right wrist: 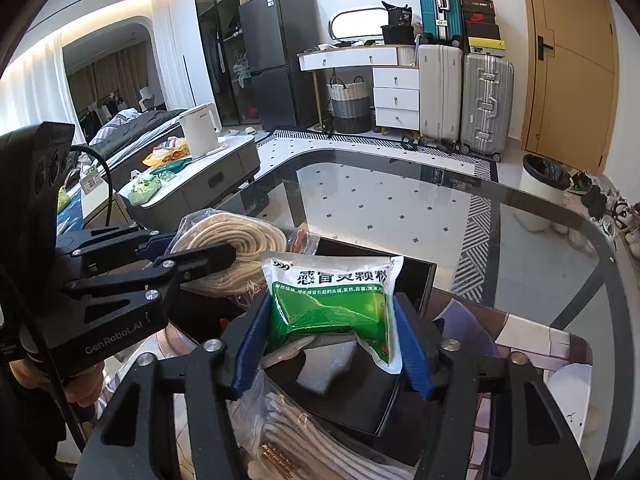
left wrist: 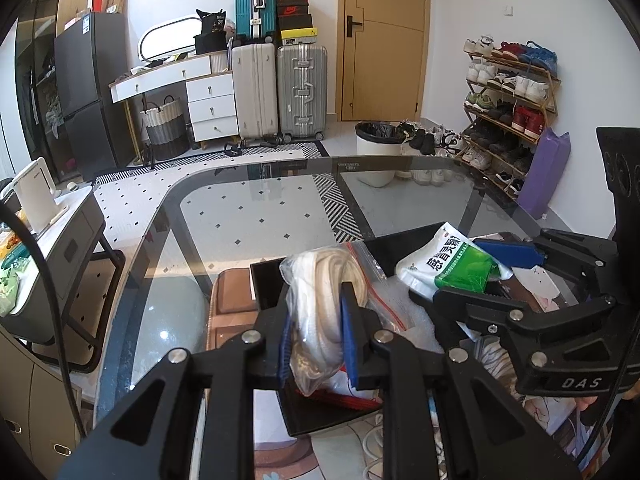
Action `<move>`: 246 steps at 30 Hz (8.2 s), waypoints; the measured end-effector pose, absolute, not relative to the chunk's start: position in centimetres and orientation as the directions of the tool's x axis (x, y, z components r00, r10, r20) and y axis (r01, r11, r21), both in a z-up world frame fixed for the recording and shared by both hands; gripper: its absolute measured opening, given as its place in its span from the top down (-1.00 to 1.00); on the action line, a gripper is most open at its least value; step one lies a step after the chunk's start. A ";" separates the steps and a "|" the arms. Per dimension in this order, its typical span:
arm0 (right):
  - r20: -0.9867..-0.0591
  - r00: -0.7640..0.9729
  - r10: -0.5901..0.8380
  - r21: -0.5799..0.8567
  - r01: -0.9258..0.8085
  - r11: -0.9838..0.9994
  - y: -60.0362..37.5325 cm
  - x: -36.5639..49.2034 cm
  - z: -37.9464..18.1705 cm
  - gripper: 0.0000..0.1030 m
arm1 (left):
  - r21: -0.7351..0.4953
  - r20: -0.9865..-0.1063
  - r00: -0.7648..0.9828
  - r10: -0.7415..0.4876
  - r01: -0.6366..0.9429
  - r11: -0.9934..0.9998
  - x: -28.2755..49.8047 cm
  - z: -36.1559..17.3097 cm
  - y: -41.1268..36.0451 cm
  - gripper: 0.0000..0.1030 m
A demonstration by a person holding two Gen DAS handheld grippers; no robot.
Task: Organize soft objects
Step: 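Open left tool to drop the rope coil bag into the box while right tool releases the green packet, then move right tool to the zip bag of white cables while left tool approaches the loose white cable, then close right tool on the zip bag while left tool grasps the loose white cable coil, then lift the cable coil with left tool while right tool lifts the zip bag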
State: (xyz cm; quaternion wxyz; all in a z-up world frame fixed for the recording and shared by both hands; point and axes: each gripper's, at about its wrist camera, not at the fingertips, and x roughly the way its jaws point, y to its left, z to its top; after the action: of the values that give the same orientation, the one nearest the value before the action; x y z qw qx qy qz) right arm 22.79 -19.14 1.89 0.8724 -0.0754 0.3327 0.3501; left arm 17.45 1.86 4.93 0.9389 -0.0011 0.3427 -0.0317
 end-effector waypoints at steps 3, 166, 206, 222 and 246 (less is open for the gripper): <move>-0.619 0.540 0.571 0.103 -0.665 0.740 -19.4 22.8 2.0 -0.46 | -0.013 -0.645 0.762 -0.054 0.060 0.998 17.4 4.9 1.6 0.54; -0.488 0.515 0.705 0.270 -0.679 0.682 -25.4 13.3 0.0 0.49 | -0.246 -0.767 0.574 -0.286 0.149 0.958 9.5 -1.1 1.3 -0.15; -0.446 0.521 0.728 0.272 -0.697 0.664 -25.8 12.2 1.8 0.53 | -0.274 -0.716 0.620 -0.321 0.174 0.946 8.2 1.1 2.2 0.43; -0.447 0.512 0.733 0.281 -0.698 0.659 -25.7 12.6 1.3 0.53 | -0.131 -0.786 0.558 -0.268 0.273 0.953 7.8 -0.3 1.0 -0.57; -0.437 0.515 0.738 0.282 -0.700 0.656 -25.5 12.6 1.3 0.53 | -0.136 -0.728 0.624 -0.284 0.274 0.952 6.7 0.3 1.2 -0.42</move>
State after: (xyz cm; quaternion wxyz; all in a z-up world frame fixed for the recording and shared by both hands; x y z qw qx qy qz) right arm 12.60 -25.50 1.28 0.8696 0.0351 0.2678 0.4132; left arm 6.71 1.21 0.31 0.9011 -0.0062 0.4051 -0.1546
